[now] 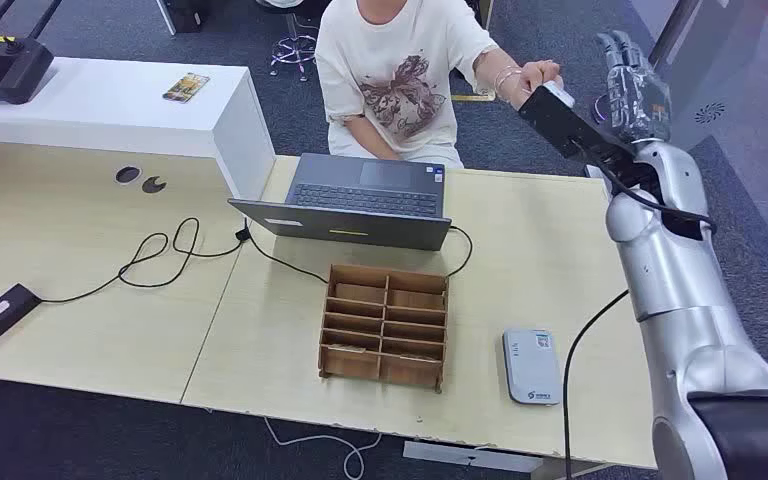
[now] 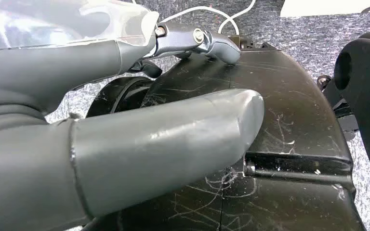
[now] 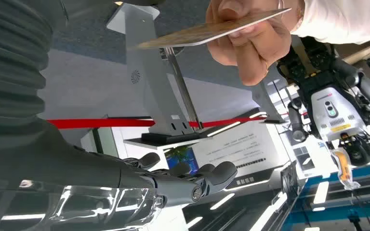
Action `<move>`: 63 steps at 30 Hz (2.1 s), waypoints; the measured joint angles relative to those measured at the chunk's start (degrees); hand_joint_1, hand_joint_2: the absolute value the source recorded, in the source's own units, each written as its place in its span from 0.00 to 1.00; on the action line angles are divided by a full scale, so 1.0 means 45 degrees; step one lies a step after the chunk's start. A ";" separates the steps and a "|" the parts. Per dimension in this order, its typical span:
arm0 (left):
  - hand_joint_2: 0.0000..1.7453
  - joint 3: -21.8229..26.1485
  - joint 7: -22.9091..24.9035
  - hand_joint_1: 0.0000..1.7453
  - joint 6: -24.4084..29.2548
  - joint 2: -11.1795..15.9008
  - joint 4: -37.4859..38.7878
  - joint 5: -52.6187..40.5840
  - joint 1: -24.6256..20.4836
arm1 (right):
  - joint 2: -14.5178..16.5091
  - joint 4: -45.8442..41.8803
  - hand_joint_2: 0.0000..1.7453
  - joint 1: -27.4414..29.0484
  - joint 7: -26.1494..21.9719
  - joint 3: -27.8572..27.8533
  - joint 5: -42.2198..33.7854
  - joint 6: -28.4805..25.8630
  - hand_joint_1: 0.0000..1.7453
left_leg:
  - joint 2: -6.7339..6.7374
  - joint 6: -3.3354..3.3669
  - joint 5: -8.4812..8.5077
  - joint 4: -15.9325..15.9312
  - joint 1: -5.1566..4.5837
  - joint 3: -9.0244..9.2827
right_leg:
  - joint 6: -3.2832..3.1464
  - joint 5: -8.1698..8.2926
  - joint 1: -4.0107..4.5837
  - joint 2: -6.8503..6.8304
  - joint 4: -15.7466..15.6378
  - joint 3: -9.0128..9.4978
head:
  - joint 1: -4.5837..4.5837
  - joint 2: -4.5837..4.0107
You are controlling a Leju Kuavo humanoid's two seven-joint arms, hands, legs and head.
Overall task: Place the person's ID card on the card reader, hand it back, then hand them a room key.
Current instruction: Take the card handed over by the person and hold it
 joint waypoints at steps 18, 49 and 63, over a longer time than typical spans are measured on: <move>0.00 -0.0079 0.0057 0.00 -0.0014 -0.0007 -0.0001 0.0000 -0.0061 | 0.0090 0.2187 1.00 -0.1164 -0.0227 -0.0285 0.0053 -0.0307 1.00 | 0.0000 0.0000 0.0000 0.0002 0.0000 0.0002 | 0.0001 0.0001 0.0000 0.0001 -0.0001 -0.0001 | -0.0002 0.0000; 0.00 -0.0080 0.0193 0.00 0.0289 -0.0022 0.0000 0.0000 0.0028 | 0.0058 0.2023 1.00 -0.1232 -0.2145 -0.1451 -0.3281 0.0068 1.00 | 0.0005 0.0000 0.0000 0.0004 0.0000 0.0002 | 0.0004 0.0004 0.0000 0.0006 -0.0004 -0.0012 | -0.0001 0.0000; 0.00 -0.0085 0.0458 0.00 0.0503 -0.0028 0.0000 0.0000 0.0094 | -0.2786 -0.1790 1.00 0.1616 -0.2399 -0.3010 -1.3439 0.6136 1.00 | -0.0087 0.0016 -0.0012 0.0023 0.0002 -0.0023 | 0.0023 -0.0007 0.0001 -0.0078 -0.0035 0.0000 | -0.0001 0.0000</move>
